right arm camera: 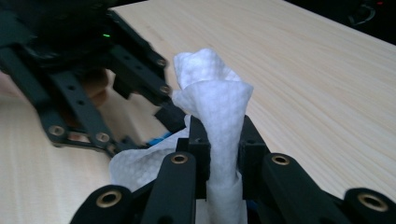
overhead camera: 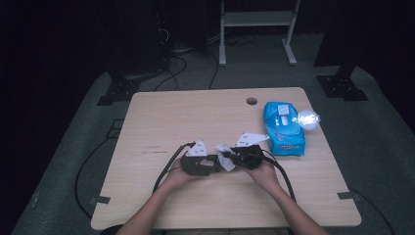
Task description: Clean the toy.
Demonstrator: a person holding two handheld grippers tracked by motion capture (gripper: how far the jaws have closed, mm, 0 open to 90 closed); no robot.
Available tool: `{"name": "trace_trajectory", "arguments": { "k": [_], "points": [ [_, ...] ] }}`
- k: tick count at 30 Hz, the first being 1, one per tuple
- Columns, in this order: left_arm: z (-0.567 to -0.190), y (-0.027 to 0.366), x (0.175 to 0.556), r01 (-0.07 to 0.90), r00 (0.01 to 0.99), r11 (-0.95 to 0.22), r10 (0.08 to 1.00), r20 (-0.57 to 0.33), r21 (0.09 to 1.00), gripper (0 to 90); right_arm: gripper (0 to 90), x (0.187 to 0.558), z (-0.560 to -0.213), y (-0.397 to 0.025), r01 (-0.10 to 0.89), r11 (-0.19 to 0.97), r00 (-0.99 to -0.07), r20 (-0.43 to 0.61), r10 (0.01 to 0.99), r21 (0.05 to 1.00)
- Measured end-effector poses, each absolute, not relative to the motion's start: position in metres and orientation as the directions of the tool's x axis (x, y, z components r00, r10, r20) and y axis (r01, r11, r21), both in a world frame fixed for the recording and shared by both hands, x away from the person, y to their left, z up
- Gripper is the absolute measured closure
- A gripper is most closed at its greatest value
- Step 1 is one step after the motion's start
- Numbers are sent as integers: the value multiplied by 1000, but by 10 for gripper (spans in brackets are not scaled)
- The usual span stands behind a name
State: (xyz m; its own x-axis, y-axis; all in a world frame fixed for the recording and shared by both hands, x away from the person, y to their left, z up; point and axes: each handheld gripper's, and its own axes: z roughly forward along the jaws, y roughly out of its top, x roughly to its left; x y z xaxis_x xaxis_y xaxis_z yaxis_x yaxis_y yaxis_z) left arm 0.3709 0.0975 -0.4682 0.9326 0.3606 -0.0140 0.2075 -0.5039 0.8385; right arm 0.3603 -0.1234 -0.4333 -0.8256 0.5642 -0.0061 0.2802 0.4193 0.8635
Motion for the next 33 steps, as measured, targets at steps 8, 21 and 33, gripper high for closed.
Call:
{"name": "trace_trajectory", "arguments": {
  "k": [8, 21, 33],
  "points": [
    [-468, 100, 372, 204, 932, -503, 362, -10, 840, 581, 795, 370, -432, -150, 308, 408, -766, -30, 643, 859],
    [-468, 100, 372, 201, 934, -506, 356, -9, 839, 581, 797, 373, -434, -172, 316, 391, -710, -57, 701, 864],
    [-468, 101, 372, 193, 937, -513, 348, -3, 837, 581, 757, 371, -429, -160, 327, 419, -752, -36, 658, 847]
  ]
}}
